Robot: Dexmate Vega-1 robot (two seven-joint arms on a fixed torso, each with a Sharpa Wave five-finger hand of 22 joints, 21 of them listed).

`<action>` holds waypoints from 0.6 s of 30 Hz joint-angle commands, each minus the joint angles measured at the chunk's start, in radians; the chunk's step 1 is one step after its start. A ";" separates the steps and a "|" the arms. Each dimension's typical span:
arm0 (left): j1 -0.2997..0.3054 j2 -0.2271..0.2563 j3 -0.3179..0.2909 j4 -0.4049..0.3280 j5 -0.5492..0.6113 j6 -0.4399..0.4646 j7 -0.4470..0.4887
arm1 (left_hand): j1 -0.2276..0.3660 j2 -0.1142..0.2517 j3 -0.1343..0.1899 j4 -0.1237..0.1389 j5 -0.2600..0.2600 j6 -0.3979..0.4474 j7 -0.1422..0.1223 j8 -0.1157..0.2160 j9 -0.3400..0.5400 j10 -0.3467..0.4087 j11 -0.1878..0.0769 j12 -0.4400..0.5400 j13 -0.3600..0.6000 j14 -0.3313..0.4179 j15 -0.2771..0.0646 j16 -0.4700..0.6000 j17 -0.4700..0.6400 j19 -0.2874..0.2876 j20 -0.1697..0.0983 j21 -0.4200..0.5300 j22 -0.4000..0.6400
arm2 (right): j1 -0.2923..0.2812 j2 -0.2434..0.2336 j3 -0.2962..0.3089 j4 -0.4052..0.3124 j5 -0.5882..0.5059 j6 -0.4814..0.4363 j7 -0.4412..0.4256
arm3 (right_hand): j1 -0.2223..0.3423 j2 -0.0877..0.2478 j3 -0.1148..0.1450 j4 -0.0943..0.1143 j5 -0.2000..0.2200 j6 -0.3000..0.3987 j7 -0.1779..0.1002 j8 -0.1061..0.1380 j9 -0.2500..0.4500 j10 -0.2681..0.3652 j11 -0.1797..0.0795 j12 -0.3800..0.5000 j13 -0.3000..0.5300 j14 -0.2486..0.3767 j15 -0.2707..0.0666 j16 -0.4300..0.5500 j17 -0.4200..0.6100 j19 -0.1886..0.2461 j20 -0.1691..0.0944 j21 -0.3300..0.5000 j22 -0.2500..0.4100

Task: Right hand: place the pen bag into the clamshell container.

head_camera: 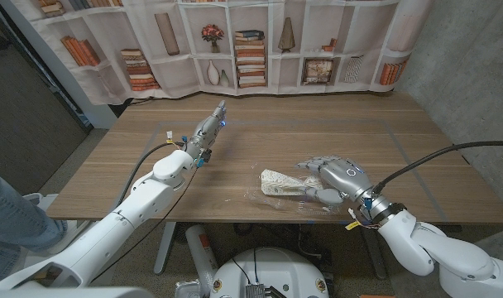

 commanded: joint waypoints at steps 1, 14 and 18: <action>-0.013 -0.007 0.006 0.016 -0.001 -0.008 -0.007 | 0.003 0.010 -0.003 0.002 -0.006 -0.001 0.000 -0.001 0.003 -0.001 0.000 -0.002 0.005 -0.052 0.003 -0.001 0.003 -0.135 0.006 0.000 0.006 | -0.009 -0.026 0.032 -0.021 0.038 0.027 -0.031 | -0.014 0.000 -0.001 0.006 0.006 0.005 0.001 0.009 0.003 -0.001 0.003 0.008 0.002 -0.005 -0.050 0.003 0.005 0.002 0.004 -0.002 0.004; -0.016 -0.008 0.004 0.026 -0.004 -0.016 -0.014 | 0.005 0.012 -0.005 0.002 -0.007 -0.001 -0.001 -0.001 0.003 -0.002 -0.002 -0.002 0.005 -0.053 0.003 -0.002 0.003 -0.135 0.006 0.000 0.006 | 0.004 -0.018 0.050 -0.035 0.017 0.025 -0.050 | -0.026 0.007 -0.004 0.014 0.010 0.018 0.001 0.016 0.003 0.004 0.005 0.014 0.002 -0.004 -0.052 0.006 0.006 0.005 0.004 -0.001 0.004; -0.015 -0.005 0.002 0.025 -0.006 -0.015 -0.013 | 0.005 0.012 -0.006 0.002 -0.007 0.000 -0.001 -0.001 0.003 -0.002 -0.001 -0.002 0.005 -0.053 0.002 -0.002 0.003 -0.135 0.006 0.000 0.006 | 0.012 -0.007 0.053 -0.031 0.009 0.028 -0.062 | -0.030 0.010 -0.004 0.016 0.011 0.023 0.000 0.018 0.003 0.008 0.005 0.017 0.002 -0.002 -0.054 0.008 0.006 0.006 0.004 0.000 0.004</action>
